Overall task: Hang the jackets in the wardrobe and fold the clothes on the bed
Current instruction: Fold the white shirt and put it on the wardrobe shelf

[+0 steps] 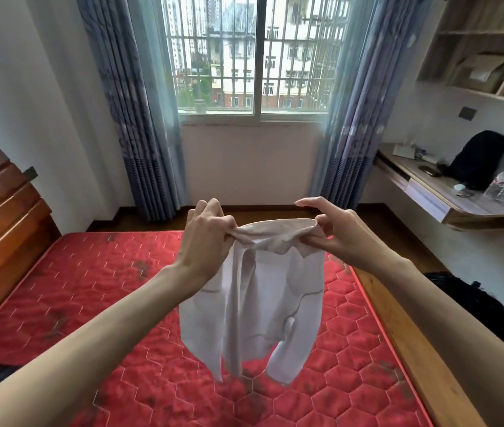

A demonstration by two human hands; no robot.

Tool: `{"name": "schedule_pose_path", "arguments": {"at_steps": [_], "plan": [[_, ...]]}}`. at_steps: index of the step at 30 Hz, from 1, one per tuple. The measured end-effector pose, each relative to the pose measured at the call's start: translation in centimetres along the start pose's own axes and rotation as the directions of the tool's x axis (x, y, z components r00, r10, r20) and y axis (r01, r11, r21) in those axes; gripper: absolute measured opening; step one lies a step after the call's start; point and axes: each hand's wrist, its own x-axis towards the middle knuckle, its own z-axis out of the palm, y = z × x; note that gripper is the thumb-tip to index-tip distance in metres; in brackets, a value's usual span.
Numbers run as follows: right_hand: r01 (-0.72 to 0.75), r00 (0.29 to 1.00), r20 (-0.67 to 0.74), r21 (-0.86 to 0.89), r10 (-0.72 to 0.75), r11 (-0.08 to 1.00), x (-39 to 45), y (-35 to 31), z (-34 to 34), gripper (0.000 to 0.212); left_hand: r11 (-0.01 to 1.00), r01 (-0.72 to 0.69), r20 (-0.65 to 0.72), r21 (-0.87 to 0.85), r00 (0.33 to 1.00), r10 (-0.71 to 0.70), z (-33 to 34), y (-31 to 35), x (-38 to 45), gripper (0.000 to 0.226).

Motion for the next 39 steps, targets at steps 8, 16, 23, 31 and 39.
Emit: {"name": "schedule_pose_path", "arguments": {"at_steps": [8,16,23,31,39], "plan": [[-0.108,0.986,-0.117,0.065,0.115,0.992,0.8,-0.8,0.1,0.036,0.939,0.277,0.383,-0.206,0.905,-0.183,-1.9,-0.5,1.6,0.033],[-0.111,0.988,-0.111,0.000,0.110,0.994,0.6,-1.5,-1.5,0.037,0.700,0.587,0.834,-0.406,0.552,0.020,-3.7,-4.0,1.1,0.035],[-0.256,0.867,0.452,0.044,0.209,0.966,0.7,0.2,-2.1,0.022,0.920,0.276,0.677,-0.279,0.735,-0.015,-0.9,-5.9,1.0,0.003],[-0.279,0.951,0.175,0.127,0.256,0.952,1.1,6.5,-1.4,0.009,0.663,0.584,0.763,-0.468,0.645,-0.031,0.4,-7.9,-0.2,0.043],[-0.150,0.911,-0.404,-0.128,0.087,0.980,2.9,8.9,0.0,0.020,0.895,0.299,0.325,-0.332,0.926,-0.189,1.7,-11.3,1.8,0.017]]}}
